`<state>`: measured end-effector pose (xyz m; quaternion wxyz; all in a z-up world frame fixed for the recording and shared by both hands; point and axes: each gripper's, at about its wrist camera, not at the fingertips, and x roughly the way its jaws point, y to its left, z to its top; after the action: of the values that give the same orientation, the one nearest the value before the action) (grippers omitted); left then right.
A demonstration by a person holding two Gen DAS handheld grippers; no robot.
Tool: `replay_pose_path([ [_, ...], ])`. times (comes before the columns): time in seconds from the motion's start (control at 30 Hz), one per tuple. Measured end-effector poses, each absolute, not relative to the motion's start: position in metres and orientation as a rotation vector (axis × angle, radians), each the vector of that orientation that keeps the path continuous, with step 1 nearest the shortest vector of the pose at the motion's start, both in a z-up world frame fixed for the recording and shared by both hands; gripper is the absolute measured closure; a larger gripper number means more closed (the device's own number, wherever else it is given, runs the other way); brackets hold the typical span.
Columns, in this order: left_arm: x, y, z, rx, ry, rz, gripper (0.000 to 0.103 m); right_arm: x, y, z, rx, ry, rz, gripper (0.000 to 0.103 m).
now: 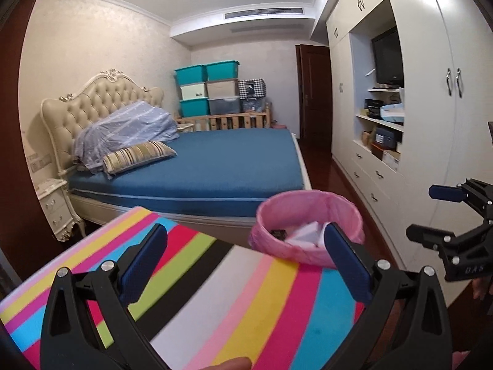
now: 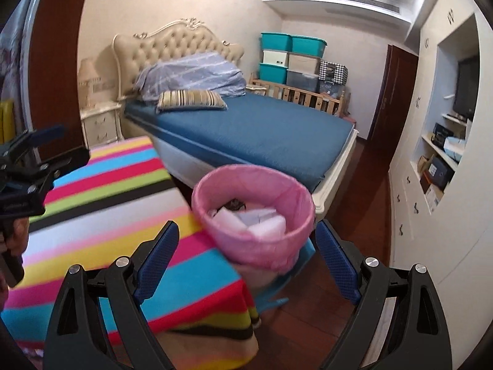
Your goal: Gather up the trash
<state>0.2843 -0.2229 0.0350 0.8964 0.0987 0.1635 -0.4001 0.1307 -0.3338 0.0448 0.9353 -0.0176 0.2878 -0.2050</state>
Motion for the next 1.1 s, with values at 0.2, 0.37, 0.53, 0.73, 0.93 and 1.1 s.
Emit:
replay_pose_path([
  [0.2, 0.269, -0.215, 0.024, 0.211, 0.37, -0.885, 0.005, 0.101, -0.343, 0.042, 0.083, 0.538, -0.439, 0.018],
  [0.37, 0.261, -0.217, 0.02, 0.222, 0.378, -0.905, 0.004, 0.093, -0.346, 0.04, 0.075, 0.506, -0.461, 0.018],
  [0.53, 0.259, -0.218, 0.011, 0.228, 0.397, -0.893, 0.005, 0.097, -0.343, 0.034, 0.066, 0.517, -0.446, 0.018],
  [0.73, 0.258, -0.216, -0.001, 0.238, 0.41, -0.888, 0.005, 0.097, -0.337, 0.023, 0.042, 0.535, -0.43, 0.018],
  [0.93, 0.258, -0.208, -0.009, 0.227, 0.41, -0.864, 0.005, 0.099, -0.334, 0.017, 0.033, 0.546, -0.417, 0.018],
  [1.1, 0.261, -0.207, -0.01, 0.231, 0.419, -0.851, 0.005, 0.099, -0.333, 0.015, 0.039, 0.545, -0.414, 0.018],
])
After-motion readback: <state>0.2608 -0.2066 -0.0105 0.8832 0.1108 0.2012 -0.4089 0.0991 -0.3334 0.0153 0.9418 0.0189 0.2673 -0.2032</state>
